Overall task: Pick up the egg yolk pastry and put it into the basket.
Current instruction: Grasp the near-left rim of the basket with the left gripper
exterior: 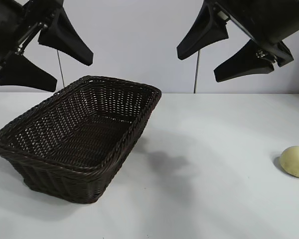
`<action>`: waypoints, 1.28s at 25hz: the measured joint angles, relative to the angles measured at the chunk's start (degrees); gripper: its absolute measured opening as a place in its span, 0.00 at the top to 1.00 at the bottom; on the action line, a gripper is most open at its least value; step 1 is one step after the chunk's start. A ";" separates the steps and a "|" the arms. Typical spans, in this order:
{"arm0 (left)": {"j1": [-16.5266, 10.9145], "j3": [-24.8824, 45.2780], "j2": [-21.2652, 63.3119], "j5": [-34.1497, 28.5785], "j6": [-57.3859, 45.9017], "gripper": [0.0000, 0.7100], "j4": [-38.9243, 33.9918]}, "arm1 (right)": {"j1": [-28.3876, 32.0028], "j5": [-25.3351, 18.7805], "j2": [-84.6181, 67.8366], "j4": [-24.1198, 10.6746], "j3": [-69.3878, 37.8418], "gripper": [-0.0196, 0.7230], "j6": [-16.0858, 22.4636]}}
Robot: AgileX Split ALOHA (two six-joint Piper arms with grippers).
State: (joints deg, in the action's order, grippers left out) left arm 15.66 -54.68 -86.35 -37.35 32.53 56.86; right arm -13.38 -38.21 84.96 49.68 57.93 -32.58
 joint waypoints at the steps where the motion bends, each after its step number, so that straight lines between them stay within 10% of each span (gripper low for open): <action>1: 0.00 0.00 0.11 -0.26 -0.96 0.20 0.05 | 0.00 0.00 0.00 0.00 0.00 0.20 0.00; 15: 0.00 0.00 12.10 -10.21 -53.90 0.20 -31.52 | 0.00 0.27 0.00 -0.05 0.00 0.20 0.00; 26: 0.15 7.44 12.14 -10.04 -77.82 0.20 -35.98 | 0.00 0.46 0.00 -0.05 0.00 0.20 0.00; 32: 7.42 8.71 12.14 -5.51 -84.38 0.20 -37.85 | 0.00 0.46 0.00 -0.05 0.00 0.20 0.00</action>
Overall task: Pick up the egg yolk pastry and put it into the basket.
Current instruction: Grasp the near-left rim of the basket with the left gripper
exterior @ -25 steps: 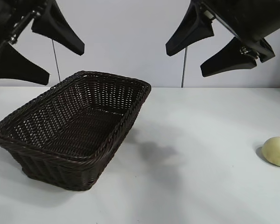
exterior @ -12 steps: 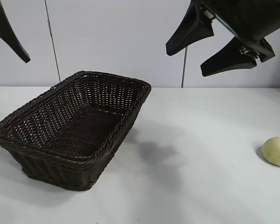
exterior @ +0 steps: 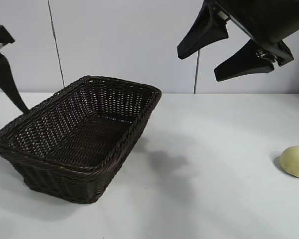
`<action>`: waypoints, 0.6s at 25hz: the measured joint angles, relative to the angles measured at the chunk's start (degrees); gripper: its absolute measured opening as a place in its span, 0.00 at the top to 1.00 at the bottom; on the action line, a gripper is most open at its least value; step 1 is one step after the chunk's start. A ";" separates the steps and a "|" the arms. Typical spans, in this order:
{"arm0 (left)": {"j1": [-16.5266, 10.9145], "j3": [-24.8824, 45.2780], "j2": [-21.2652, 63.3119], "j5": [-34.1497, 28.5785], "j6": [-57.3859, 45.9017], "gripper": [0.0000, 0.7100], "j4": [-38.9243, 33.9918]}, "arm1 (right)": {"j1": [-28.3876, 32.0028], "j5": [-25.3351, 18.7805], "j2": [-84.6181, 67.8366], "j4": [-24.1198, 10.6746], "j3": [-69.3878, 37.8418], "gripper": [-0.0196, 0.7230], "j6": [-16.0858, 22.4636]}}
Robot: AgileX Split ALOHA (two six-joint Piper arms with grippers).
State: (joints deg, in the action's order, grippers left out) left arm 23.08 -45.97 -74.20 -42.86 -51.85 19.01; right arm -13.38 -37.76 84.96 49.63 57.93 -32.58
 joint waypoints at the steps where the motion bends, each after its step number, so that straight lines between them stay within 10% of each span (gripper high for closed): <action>1: 1.14 0.00 0.00 1.20 -2.22 0.20 -0.77 | 0.00 0.00 0.00 0.00 0.00 0.20 0.00; 15: 5.15 1.59 -0.69 6.91 -27.47 0.20 -17.94 | 0.00 0.68 0.00 0.05 0.00 0.20 0.00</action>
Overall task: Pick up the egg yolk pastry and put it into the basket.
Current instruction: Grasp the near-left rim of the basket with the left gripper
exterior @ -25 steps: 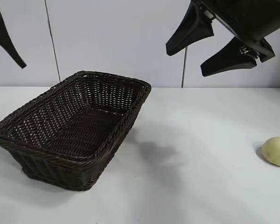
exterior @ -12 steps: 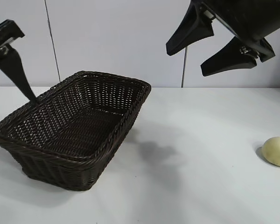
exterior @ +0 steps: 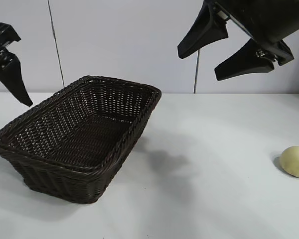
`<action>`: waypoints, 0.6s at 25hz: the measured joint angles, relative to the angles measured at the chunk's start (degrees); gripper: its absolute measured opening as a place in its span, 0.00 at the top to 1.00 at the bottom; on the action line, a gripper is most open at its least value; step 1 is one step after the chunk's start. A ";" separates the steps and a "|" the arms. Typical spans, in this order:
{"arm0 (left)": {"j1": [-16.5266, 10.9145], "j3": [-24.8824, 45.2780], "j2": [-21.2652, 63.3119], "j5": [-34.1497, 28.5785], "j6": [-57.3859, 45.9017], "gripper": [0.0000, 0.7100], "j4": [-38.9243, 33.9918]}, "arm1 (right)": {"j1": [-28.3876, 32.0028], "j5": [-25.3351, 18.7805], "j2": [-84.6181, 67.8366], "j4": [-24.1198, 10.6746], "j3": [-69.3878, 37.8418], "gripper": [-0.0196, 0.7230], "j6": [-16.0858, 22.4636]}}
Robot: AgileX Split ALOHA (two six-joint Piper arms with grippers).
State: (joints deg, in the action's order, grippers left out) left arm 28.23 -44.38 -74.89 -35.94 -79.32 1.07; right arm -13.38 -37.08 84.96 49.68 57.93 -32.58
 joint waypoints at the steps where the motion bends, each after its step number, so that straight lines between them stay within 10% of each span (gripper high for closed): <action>1: 0.00 0.00 -0.59 0.10 -0.11 0.20 0.00 | 0.00 0.02 0.00 0.00 0.00 0.20 0.00; 15: 0.00 0.00 -15.17 7.53 0.24 0.20 -0.14 | 0.00 0.13 0.00 0.00 0.00 0.20 0.00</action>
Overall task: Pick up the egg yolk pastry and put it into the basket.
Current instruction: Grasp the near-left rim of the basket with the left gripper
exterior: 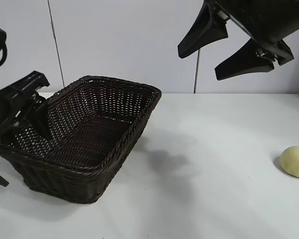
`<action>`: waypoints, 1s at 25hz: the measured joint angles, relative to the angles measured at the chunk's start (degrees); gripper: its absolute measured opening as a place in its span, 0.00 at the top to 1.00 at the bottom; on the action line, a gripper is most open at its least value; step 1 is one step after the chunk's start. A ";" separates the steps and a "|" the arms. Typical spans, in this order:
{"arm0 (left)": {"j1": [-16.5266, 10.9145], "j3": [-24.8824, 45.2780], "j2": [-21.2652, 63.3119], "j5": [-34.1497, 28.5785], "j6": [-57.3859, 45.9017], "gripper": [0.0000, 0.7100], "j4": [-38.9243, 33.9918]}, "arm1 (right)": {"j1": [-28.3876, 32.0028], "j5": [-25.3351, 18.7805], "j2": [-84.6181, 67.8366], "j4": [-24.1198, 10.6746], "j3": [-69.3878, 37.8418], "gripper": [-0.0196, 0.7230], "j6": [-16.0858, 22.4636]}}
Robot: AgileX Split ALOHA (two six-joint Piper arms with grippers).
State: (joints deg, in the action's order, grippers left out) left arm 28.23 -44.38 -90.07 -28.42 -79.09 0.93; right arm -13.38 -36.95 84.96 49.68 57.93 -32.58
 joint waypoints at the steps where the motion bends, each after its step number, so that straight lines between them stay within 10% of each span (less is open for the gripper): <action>1: 0.00 0.00 -1.10 0.12 0.00 0.20 0.00 | 0.00 0.00 0.00 0.00 0.00 0.20 0.00; 25: 0.00 0.00 -5.81 5.23 0.59 0.31 0.00 | 0.00 0.02 0.00 0.00 0.00 0.20 0.00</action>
State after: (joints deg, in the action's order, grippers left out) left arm 28.23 -44.38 -95.87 -23.19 -78.50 0.93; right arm -13.38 -36.93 84.96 49.68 57.93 -32.58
